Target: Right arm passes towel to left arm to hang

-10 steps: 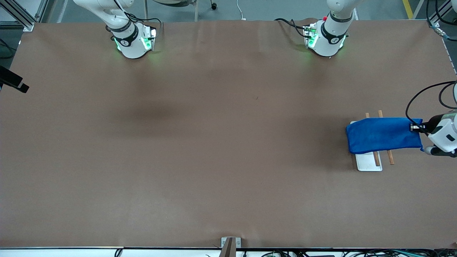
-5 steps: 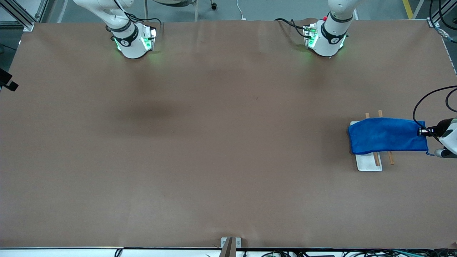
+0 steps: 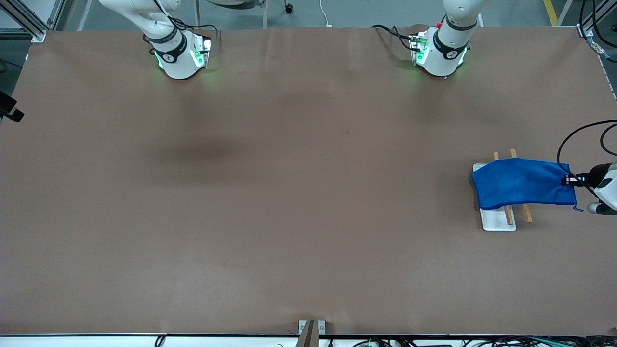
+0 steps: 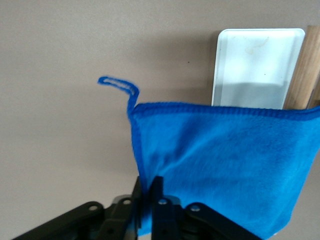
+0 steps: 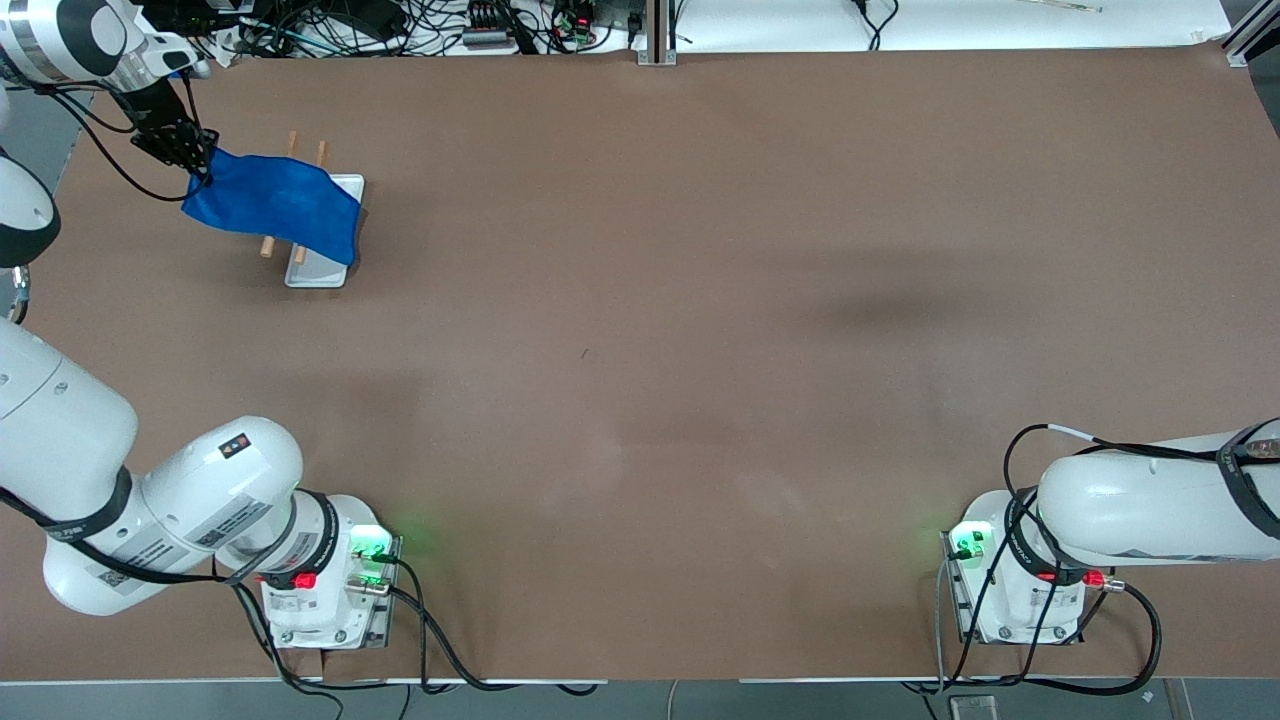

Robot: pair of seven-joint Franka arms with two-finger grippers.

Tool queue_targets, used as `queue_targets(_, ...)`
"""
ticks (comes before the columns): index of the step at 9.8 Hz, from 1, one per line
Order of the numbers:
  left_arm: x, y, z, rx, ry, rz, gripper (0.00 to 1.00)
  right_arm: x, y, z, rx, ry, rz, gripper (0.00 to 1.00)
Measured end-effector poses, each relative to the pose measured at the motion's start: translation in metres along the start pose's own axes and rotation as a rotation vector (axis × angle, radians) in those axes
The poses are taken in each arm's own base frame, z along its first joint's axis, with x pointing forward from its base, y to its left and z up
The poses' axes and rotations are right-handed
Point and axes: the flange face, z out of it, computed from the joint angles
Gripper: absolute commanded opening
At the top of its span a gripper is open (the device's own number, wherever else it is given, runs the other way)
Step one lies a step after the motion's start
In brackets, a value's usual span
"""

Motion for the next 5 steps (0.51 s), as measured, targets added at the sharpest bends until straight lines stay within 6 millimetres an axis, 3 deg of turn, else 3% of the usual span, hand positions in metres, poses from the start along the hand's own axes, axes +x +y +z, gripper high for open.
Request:
queue_targets(3,0.0,-0.001,-0.001,-0.044,0.014,-0.02,1.0,0.0,0.0,0.0,0.006,-0.002,0.0,1.0)
queue_targets(5,0.0,-0.001,-0.02,-0.076,0.025,-0.037,1.0,0.0,-0.001,0.002,0.03,-0.012,0.003,1.0)
